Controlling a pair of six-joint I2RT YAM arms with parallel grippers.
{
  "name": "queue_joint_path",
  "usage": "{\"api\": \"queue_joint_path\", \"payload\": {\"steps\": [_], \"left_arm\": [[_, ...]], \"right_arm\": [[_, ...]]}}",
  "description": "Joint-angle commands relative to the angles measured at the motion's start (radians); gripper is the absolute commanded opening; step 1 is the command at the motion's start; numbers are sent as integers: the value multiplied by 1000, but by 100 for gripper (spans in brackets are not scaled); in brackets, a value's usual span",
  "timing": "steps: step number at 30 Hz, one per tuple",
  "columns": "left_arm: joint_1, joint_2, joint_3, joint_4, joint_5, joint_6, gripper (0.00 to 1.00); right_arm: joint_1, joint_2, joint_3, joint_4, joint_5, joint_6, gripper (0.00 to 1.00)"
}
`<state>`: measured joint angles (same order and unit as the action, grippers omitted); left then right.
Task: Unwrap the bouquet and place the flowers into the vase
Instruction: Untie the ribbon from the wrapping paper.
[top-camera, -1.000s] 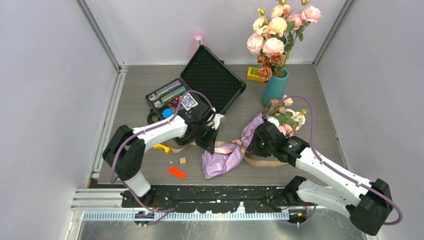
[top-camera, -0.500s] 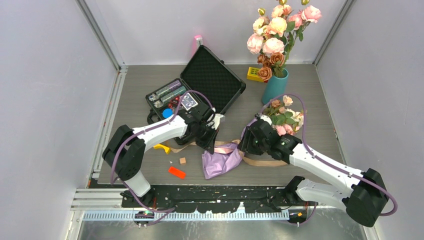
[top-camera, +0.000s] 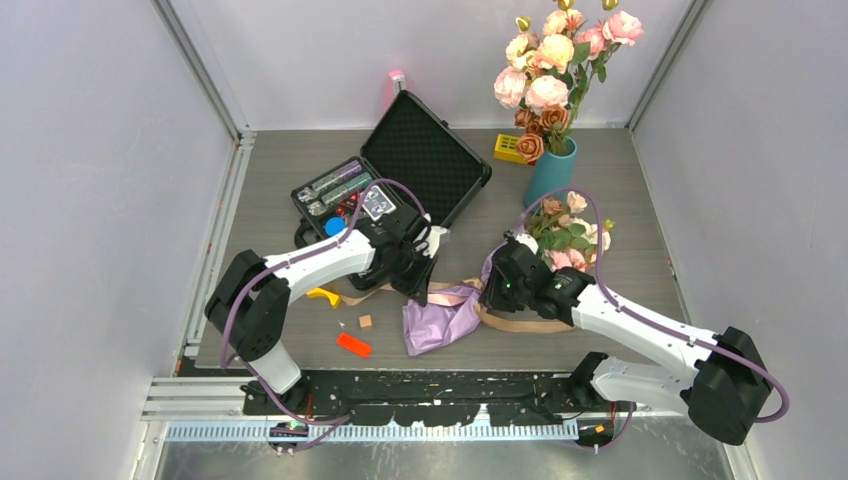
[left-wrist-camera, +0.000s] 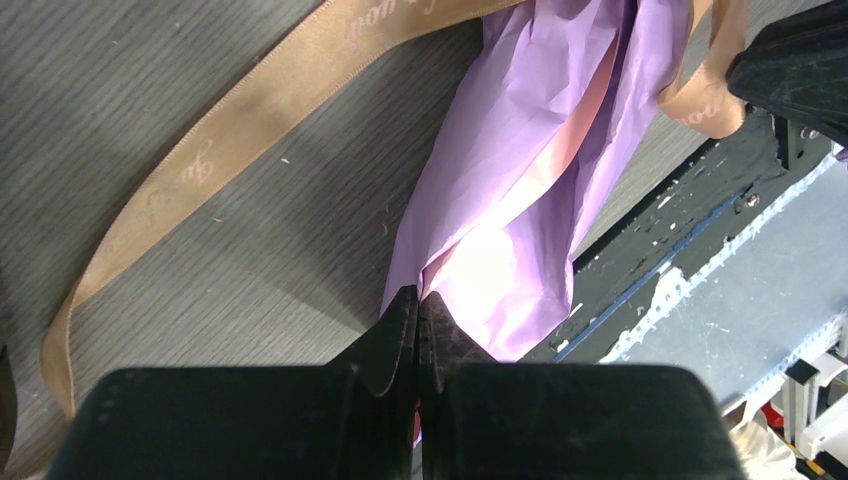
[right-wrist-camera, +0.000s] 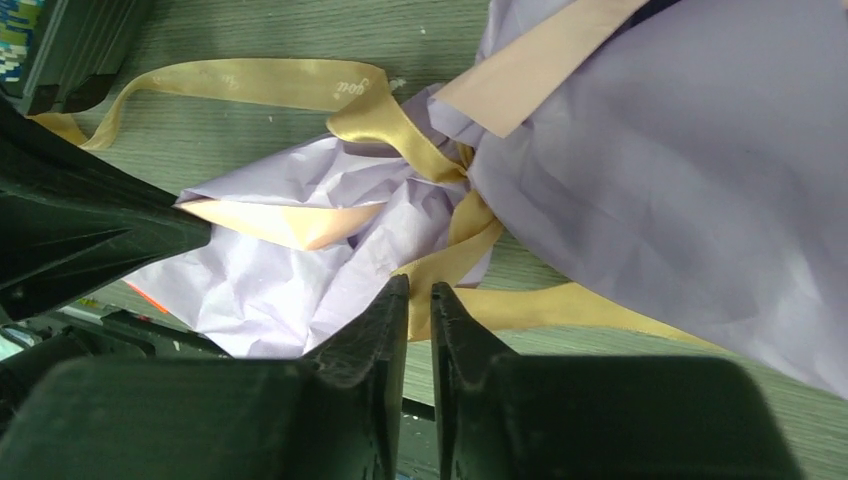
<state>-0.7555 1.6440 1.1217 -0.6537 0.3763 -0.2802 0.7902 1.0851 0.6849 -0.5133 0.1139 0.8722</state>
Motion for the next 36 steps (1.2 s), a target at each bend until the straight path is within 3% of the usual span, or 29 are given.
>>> {"api": "queue_joint_path", "payload": {"steps": [1,6,11,15,16,18,20,22,27,36], "left_arm": [[-4,-31,38,-17,-41,21,0],[-4,-31,37,-17,-37,19,0],[-4,-29,38,-16,-31,18,0],[-4,-32,37,-17,-31,18,0],[-4,-32,38,-17,-32,18,0],[-4,-32,36,-17,-36,18,0],[-3,-30,38,-18,-46,17,0],[1,-32,40,-23,-65,18,0],[25,-42,38,-25,-76,15,0],[26,-30,34,-15,-25,10,0]], "right_arm": [[7,-34,9,-41,51,13,16],[7,-25,-6,-49,47,21,18],[7,-12,-9,-14,42,30,33],[11,28,-17,21,36,32,36],[13,39,-18,29,36,32,35],[16,48,-18,32,39,33,25],[17,44,-18,13,52,31,9],[18,31,-19,-26,80,29,3],[18,19,-46,-130,154,53,0],[18,65,-98,-70,156,88,3]]}}
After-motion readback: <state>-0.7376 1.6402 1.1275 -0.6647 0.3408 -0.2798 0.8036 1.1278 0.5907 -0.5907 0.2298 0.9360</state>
